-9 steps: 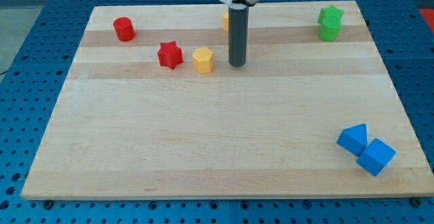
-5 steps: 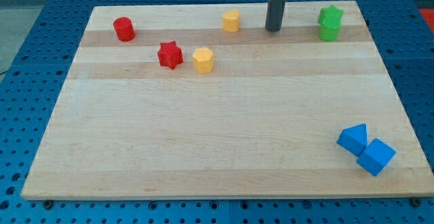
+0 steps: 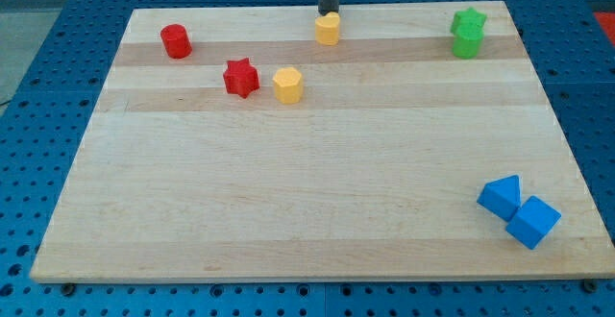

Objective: Push the heart right beside the hexagon

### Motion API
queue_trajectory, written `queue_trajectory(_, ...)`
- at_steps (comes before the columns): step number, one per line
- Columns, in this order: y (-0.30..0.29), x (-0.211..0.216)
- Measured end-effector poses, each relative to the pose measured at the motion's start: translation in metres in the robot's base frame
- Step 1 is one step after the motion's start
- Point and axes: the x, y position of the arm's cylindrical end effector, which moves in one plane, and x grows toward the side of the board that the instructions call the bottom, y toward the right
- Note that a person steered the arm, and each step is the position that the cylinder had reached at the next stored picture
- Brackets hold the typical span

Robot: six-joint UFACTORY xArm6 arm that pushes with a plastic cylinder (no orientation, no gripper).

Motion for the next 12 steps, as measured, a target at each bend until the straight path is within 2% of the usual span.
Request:
queue_trajectory(2,0.0,0.069)
queue_trajectory(4,0.0,0.106)
queue_trajectory(12,0.009,0.126)
